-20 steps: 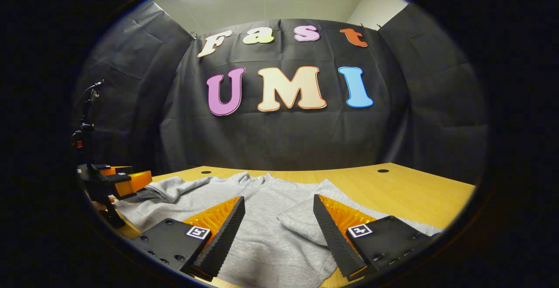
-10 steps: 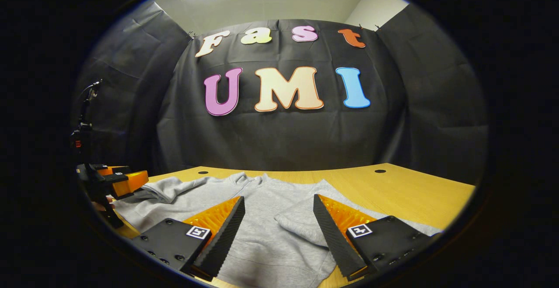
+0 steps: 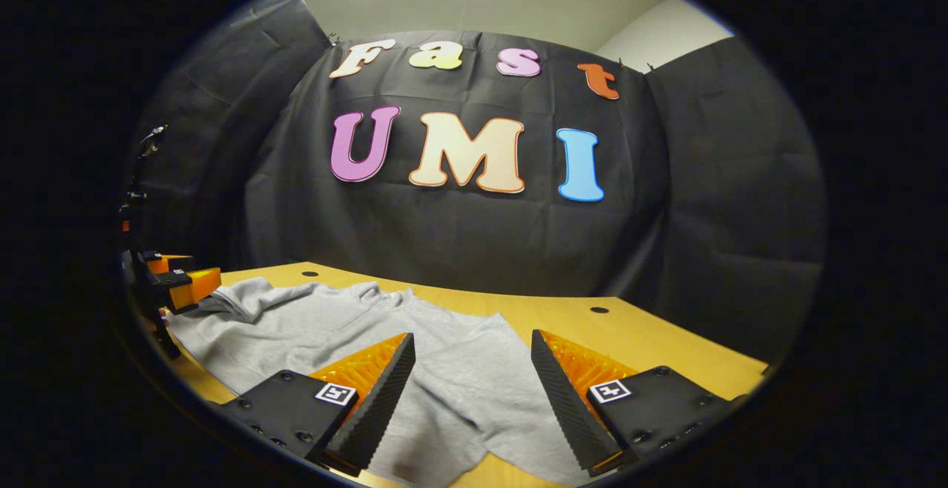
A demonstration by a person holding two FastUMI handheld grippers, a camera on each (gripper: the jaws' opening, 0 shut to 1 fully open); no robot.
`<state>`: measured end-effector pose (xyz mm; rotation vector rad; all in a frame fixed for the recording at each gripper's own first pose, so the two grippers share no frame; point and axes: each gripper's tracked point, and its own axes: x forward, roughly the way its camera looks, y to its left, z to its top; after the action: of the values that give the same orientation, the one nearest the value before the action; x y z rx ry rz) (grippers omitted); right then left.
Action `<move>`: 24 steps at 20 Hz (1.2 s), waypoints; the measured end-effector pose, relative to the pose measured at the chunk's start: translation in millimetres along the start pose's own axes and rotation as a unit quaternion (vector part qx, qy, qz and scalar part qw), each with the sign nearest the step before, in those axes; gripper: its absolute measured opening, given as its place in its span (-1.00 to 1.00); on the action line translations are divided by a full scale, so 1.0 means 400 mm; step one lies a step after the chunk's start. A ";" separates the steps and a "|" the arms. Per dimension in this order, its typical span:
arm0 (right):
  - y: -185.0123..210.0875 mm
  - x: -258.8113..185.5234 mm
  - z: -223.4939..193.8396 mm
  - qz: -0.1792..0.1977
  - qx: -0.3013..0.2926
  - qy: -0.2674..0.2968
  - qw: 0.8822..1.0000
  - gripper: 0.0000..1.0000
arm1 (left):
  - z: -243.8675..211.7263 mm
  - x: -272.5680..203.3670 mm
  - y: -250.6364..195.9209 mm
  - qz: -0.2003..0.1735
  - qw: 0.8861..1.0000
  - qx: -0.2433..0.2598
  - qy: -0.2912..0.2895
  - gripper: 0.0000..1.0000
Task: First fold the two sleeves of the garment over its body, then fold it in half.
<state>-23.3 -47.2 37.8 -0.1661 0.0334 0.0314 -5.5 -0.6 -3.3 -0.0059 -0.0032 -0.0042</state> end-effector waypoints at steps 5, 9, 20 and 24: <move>-0.170 -0.084 0.016 -0.031 0.015 0.051 0.998 0.96 | 0.000 0.002 -0.004 -0.005 1.000 0.000 -0.001 0.88; -0.316 -0.135 -0.077 -0.088 0.021 0.108 0.990 0.96 | -0.002 0.003 -0.003 -0.006 1.000 0.000 -0.001 0.86; -0.345 -0.226 -0.362 -0.102 0.061 0.260 0.958 0.97 | -0.002 0.004 -0.004 -0.006 1.000 0.000 -0.001 0.88; -0.339 -0.231 -0.381 -0.097 0.067 0.272 0.955 0.97 | -0.003 0.004 -0.005 -0.006 1.000 0.000 -0.001 0.87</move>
<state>-115.6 -208.6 -86.7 -0.0366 0.5679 -0.2130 -3.7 -2.4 -4.4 -0.0063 -0.0050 -0.0161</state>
